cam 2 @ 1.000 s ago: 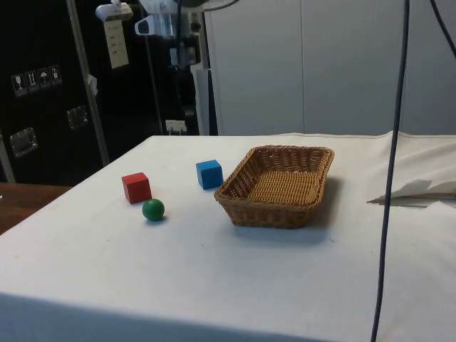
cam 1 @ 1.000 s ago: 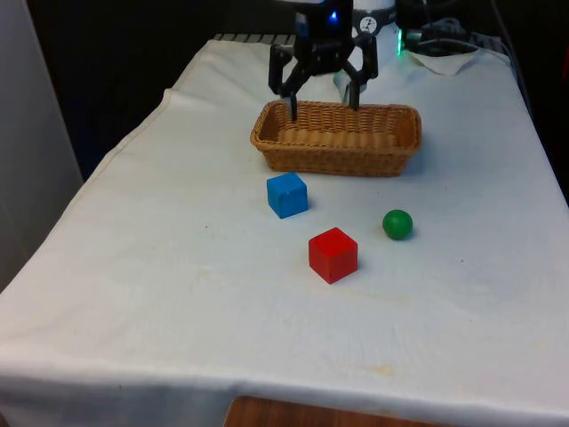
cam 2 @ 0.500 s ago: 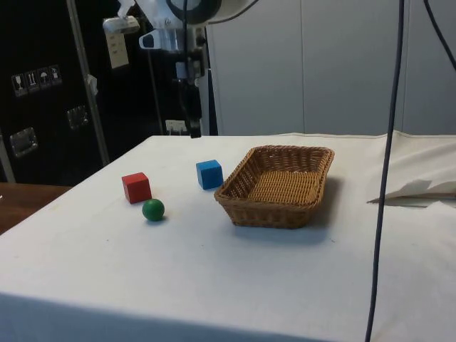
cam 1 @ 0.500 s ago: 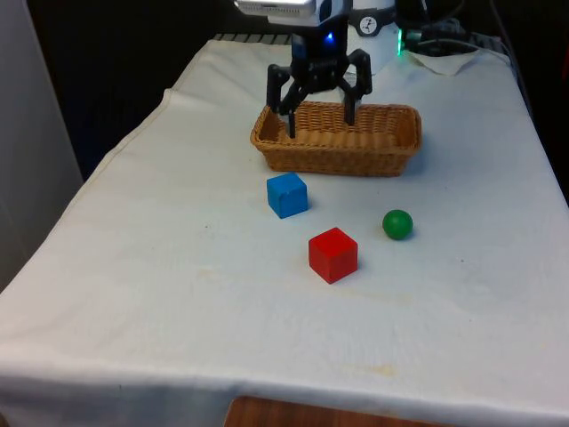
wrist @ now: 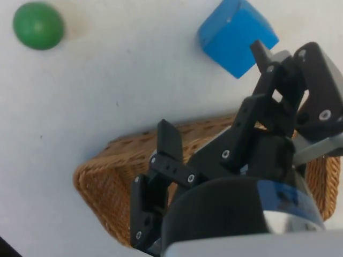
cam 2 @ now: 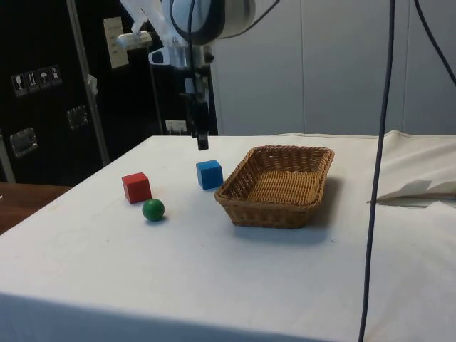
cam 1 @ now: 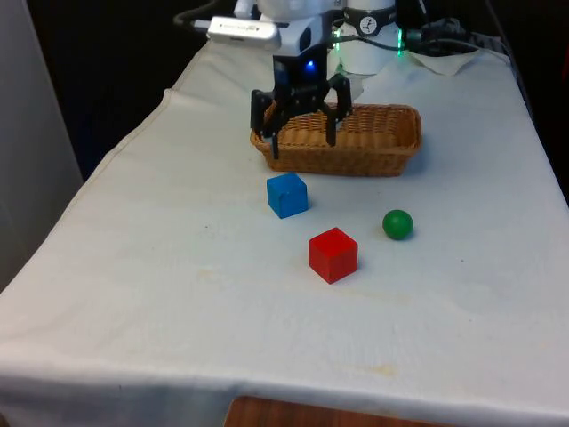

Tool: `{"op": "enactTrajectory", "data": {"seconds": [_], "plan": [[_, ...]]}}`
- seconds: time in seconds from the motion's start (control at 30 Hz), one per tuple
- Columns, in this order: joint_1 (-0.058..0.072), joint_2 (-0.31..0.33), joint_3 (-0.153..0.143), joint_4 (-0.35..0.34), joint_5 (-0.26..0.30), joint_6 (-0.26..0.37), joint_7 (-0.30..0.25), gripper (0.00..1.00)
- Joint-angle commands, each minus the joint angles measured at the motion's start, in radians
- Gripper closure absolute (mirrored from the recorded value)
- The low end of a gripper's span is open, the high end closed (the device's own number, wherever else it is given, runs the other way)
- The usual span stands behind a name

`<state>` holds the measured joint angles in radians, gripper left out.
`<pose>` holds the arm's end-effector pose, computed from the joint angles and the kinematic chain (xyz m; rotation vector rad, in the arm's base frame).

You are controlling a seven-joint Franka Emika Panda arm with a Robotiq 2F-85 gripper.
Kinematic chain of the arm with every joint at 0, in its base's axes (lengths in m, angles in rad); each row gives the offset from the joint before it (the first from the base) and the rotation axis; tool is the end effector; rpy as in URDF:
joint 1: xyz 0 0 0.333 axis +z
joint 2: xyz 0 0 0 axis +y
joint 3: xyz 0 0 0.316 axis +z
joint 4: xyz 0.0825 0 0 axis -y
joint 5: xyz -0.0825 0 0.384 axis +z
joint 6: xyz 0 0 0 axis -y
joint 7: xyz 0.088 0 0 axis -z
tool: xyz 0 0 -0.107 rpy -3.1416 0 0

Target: Place all non-red objects into the basket.

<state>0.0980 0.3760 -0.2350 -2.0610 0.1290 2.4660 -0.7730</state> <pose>0.5910 -0.0786 0.2590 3.0009 0.8540 0.0579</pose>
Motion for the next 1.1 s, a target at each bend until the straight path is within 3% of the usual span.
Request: {"op": "enactTrajectory", "data": {"seconds": [0.0,0.03,0.07,0.27,0.33,0.37,0.4,0.63,0.67,0.7,0.9,0.93,0.97,1.07], "plan": [[-0.013,0.007,0.006,0.0,0.018,0.016,-0.025,0.0],[-0.002,0.006,-0.004,0.0,0.009,0.006,-0.013,0.0],[-0.013,0.012,0.002,0.001,0.026,0.02,-0.036,0.0],[-0.013,0.038,-0.011,0.002,0.08,0.04,-0.097,0.0],[-0.013,0.042,-0.012,0.003,0.089,0.041,-0.105,0.0],[-0.006,0.039,-0.02,0.002,0.076,0.03,-0.093,0.0],[-0.012,0.044,-0.012,0.003,0.094,0.04,-0.109,0.0],[-0.013,0.058,-0.007,0.005,0.113,0.038,-0.124,0.0],[-0.006,0.052,-0.018,0.003,0.099,0.03,-0.112,0.0],[-0.012,0.064,-0.007,0.007,0.121,0.038,-0.13,0.0],[-0.011,0.088,-0.007,0.016,0.137,0.045,-0.145,0.0],[-0.005,0.084,-0.015,0.016,0.124,0.031,-0.135,0.0],[-0.011,0.092,-0.007,0.017,0.137,0.048,-0.145,0.0],[-0.011,0.106,-0.004,0.017,0.139,0.064,-0.147,0.0]]}}
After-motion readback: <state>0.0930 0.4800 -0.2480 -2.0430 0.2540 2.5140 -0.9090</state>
